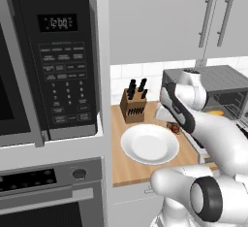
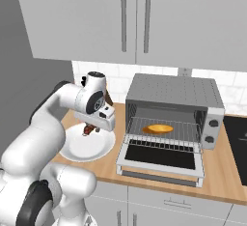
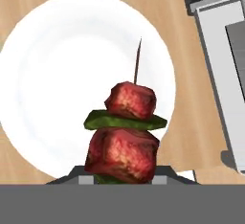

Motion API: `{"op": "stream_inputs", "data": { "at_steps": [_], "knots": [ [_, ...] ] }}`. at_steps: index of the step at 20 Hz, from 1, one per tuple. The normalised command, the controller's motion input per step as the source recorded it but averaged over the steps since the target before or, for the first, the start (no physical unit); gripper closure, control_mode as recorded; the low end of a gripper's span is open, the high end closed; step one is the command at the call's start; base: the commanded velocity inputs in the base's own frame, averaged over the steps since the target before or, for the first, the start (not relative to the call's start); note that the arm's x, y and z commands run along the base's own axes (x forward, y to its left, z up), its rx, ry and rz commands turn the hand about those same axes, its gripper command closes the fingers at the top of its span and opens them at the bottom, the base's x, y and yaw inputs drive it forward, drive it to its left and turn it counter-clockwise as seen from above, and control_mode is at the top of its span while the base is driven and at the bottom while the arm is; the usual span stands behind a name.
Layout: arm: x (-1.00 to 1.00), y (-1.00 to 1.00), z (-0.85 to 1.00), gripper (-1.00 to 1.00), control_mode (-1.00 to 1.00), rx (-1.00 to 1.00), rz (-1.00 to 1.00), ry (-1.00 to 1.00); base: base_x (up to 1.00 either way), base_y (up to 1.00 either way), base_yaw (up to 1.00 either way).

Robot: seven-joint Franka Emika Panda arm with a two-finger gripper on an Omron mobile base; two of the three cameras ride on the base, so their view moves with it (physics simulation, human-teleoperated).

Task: Pick up the kebab skewer and baguette bread, and place them inside the toaster oven. Close the toaster oven door and start by setting the timer.

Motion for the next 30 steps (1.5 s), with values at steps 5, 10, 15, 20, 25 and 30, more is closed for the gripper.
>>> {"op": "stream_inputs", "data": {
  "at_steps": [5, 10, 15, 20, 25, 30],
  "knots": [
    [-0.21, -0.4, 0.67, 1.0, -1.0, 0.05, -0.39, -0.12, 0.0, 0.0, 0.0],
    [-0.21, -0.47, 0.61, 1.0, -1.0, 0.05, -0.44, -0.12, 0.0, 0.0, 0.0],
    [-0.03, -0.66, 0.33, 1.0, -1.0, 0.06, -0.49, -0.07, 0.0, 0.0, 0.0],
    [0.0, -0.65, 0.11, 1.0, -1.0, 0.06, -0.47, -0.13, 0.0, 0.0, 0.0],
    [0.0, -0.54, 0.0, 1.0, -1.0, 0.06, -0.4, -0.22, 0.0, 0.0, 0.0],
    [0.1, -0.42, 0.0, 1.0, -1.0, 0.04, -0.33, -0.18, 0.0, 0.0, 0.0]
  ]
}}
